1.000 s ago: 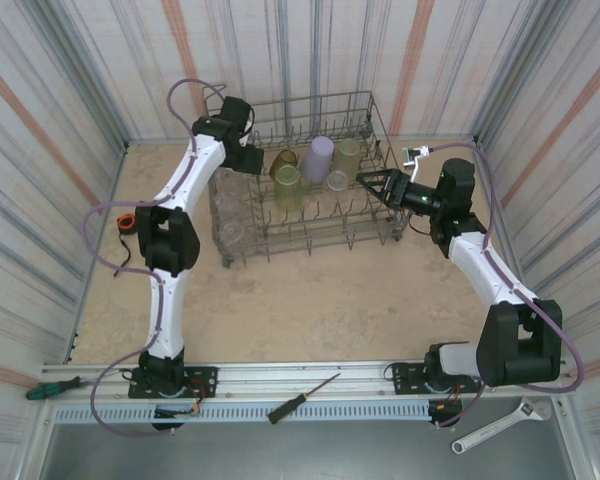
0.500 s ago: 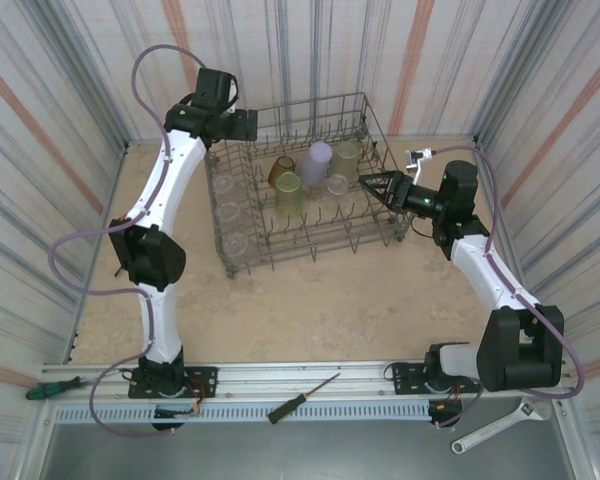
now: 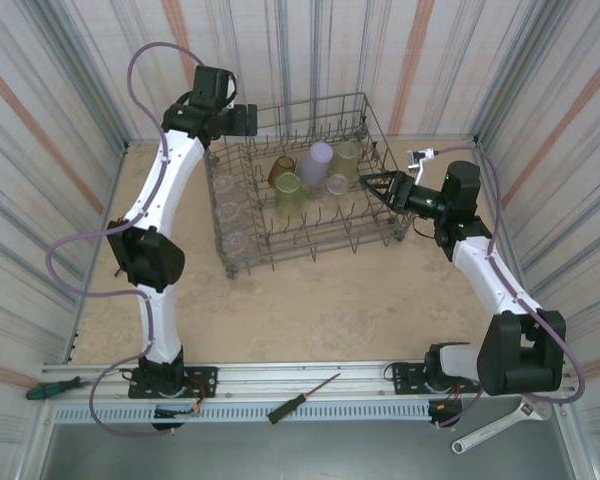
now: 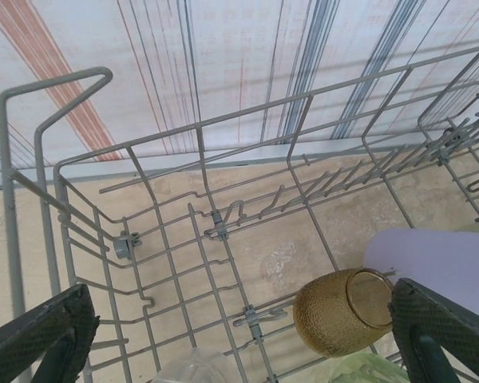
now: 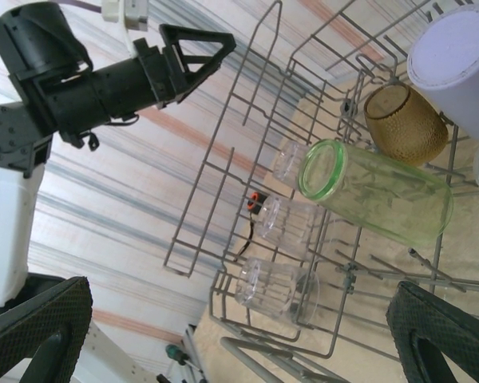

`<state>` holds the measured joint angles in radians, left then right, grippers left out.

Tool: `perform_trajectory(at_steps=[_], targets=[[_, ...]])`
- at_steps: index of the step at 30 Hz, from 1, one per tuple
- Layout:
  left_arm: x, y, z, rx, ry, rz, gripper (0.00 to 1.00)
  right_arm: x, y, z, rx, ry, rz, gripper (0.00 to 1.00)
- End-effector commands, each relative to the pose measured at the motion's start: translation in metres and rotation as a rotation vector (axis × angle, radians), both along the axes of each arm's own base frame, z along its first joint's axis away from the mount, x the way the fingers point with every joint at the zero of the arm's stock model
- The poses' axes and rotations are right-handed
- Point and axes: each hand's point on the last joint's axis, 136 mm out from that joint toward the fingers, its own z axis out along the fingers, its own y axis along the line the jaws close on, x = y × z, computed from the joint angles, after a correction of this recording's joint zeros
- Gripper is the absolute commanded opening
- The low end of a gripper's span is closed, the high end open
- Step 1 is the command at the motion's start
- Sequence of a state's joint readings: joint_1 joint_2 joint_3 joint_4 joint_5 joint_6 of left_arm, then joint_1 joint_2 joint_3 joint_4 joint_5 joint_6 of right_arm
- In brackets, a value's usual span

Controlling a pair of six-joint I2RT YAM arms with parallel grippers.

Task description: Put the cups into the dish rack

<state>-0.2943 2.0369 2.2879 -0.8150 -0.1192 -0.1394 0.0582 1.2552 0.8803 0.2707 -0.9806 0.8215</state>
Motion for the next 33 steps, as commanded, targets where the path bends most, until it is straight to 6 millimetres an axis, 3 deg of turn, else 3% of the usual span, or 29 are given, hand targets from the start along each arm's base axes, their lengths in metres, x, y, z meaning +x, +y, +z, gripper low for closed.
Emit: perform_trajectory(at_steps=[1, 6, 13, 18, 23, 33], targets=[[-0.027, 0.015, 0.054, -0.048, -0.095, 0.03, 0.99, -0.004, -0.009, 0.01, -0.022, -0.044, -0.028, 0.99], [-0.05, 0.043, 0.06, -0.057, -0.12, 0.1, 0.98, -0.001, -0.027, 0.014, -0.071, -0.057, -0.093, 0.99], [-0.081, 0.097, 0.043, -0.117, -0.129, 0.248, 0.99, 0.013, -0.074, 0.015, -0.163, -0.059, -0.286, 0.99], [-0.103, 0.131, 0.014, -0.127, -0.111, 0.348, 0.99, 0.026, -0.123, 0.002, -0.256, -0.039, -0.51, 0.99], [-0.122, 0.161, -0.024, -0.132, -0.082, 0.459, 0.99, 0.035, -0.158, -0.016, -0.328, -0.01, -0.652, 0.99], [-0.152, 0.187, -0.094, -0.049, -0.123, 0.558, 0.99, 0.044, -0.215, -0.064, -0.512, 0.104, -0.884, 0.99]])
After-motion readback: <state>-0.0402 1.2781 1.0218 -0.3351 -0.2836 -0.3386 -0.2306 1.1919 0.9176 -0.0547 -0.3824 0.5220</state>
